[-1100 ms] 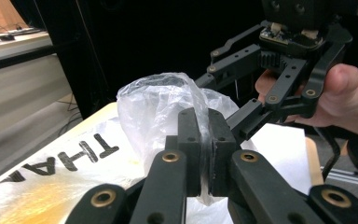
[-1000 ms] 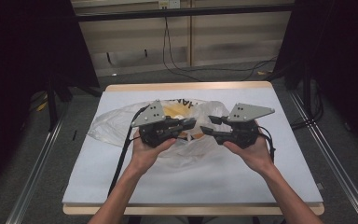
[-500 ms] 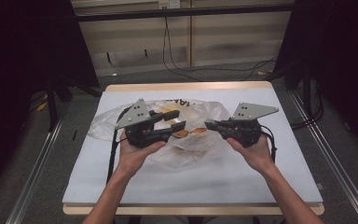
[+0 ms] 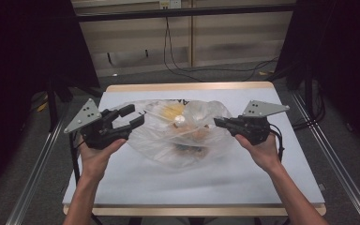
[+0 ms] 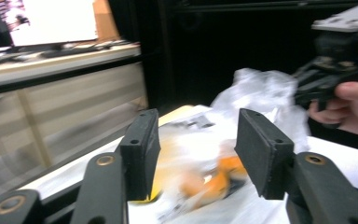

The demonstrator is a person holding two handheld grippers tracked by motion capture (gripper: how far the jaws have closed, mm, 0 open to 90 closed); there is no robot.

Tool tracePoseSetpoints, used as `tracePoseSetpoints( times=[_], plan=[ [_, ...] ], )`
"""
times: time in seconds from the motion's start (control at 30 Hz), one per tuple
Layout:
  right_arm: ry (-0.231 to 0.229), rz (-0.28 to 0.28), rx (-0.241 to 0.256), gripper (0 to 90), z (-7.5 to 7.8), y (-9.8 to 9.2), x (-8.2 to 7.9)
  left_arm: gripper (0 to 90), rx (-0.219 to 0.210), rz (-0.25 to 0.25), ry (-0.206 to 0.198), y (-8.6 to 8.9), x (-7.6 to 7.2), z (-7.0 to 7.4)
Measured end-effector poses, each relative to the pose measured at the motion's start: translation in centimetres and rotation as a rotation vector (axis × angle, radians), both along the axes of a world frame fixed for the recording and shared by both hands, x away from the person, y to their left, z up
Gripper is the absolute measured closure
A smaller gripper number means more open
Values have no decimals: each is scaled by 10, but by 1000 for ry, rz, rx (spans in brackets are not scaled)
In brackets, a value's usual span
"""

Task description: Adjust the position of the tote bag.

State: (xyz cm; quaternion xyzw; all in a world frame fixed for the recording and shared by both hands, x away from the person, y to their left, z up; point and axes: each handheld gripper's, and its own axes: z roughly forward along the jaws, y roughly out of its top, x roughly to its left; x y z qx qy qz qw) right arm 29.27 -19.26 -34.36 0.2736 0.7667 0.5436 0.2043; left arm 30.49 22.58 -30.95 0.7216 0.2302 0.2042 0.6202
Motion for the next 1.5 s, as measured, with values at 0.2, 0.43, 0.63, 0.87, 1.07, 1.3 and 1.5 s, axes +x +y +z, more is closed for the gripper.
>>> tracePoseSetpoints(
  times=[0.2,0.43,0.63,0.87,1.07,1.3,1.5],
  plan=[
    [-7,-1,-1,897,1,-1,-2,412,-23,54,0,27,-2,6],
    [-12,-15,1,896,0,-6,-2,323,-5,132,24,64,4,-2],
    [-8,-9,-6,895,-3,-3,0,249,10,123,114,69,20,-25],
    [-14,-18,7,895,-1,-8,-1,533,44,32,185,58,33,-49],
    [-62,-42,56,885,7,-17,-4,874,-24,-37,139,58,24,-31],
    [-65,-18,74,711,14,-24,-7,885,1,-96,95,42,15,-17],
    [-78,-20,39,492,15,-17,-9,884,9,-139,79,30,10,-11]
  ],
)
